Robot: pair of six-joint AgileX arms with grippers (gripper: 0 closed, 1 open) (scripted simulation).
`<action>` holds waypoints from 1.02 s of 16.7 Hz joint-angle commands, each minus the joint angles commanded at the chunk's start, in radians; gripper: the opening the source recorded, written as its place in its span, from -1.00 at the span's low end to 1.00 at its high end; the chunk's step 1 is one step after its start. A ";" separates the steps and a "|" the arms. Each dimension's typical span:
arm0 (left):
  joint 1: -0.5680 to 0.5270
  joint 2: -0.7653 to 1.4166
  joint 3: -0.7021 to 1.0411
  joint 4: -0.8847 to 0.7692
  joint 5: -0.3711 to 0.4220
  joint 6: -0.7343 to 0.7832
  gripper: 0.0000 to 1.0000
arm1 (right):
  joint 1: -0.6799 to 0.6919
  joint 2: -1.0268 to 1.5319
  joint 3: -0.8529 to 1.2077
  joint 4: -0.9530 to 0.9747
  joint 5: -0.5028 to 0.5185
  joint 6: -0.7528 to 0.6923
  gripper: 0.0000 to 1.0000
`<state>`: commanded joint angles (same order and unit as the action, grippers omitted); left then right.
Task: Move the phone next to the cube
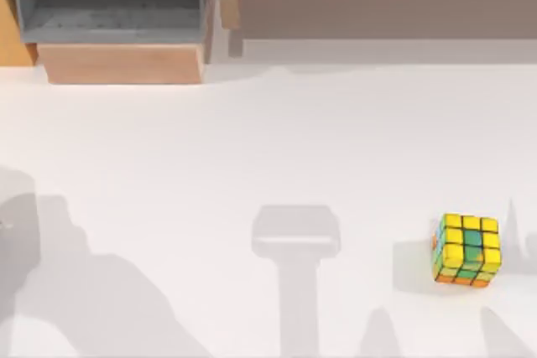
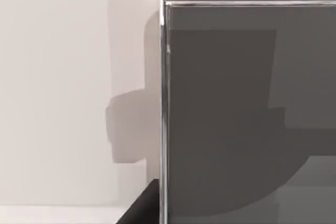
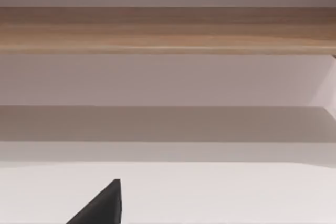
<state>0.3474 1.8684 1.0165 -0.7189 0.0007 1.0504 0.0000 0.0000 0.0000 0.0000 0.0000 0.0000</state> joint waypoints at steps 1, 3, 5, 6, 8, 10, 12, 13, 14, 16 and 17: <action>0.000 0.000 0.000 0.000 0.000 0.000 -0.96 | 0.000 0.000 0.000 0.000 0.000 0.000 1.00; 0.000 0.000 0.000 0.000 0.000 0.000 -1.00 | 0.000 0.000 0.000 0.000 0.000 0.000 1.00; 0.000 0.000 0.000 0.000 0.000 0.000 -1.00 | 0.000 0.000 0.000 0.000 0.000 0.000 1.00; 0.000 0.000 0.000 0.000 0.000 0.000 -1.00 | 0.000 0.000 0.000 0.000 0.000 0.000 1.00; 0.000 0.000 0.000 0.000 0.000 0.000 -1.00 | 0.000 0.000 0.000 0.000 0.000 0.000 1.00; -0.003 -0.017 0.004 -0.016 0.007 -0.006 -1.00 | 0.000 0.000 0.000 0.000 0.000 0.000 1.00; -0.002 -0.024 0.011 -0.029 0.007 -0.007 -1.00 | 0.000 0.000 0.000 0.000 0.000 0.000 1.00; -0.002 -0.032 0.018 -0.045 0.007 -0.007 -1.00 | 0.000 0.000 0.000 0.000 0.000 0.000 1.00; -0.003 -0.040 0.026 -0.062 0.007 -0.007 -1.00 | 0.000 0.000 0.000 0.000 0.000 0.000 1.00; -0.003 -0.055 0.039 -0.091 0.007 -0.007 -1.00 | 0.000 0.000 0.000 0.000 0.000 0.000 1.00; -0.003 -0.058 0.042 -0.096 0.007 -0.007 -1.00 | 0.000 0.000 0.000 0.000 0.000 0.000 1.00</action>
<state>0.3441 1.8101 1.0584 -0.8148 0.0077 1.0433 0.0000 0.0000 0.0000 0.0000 0.0000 0.0000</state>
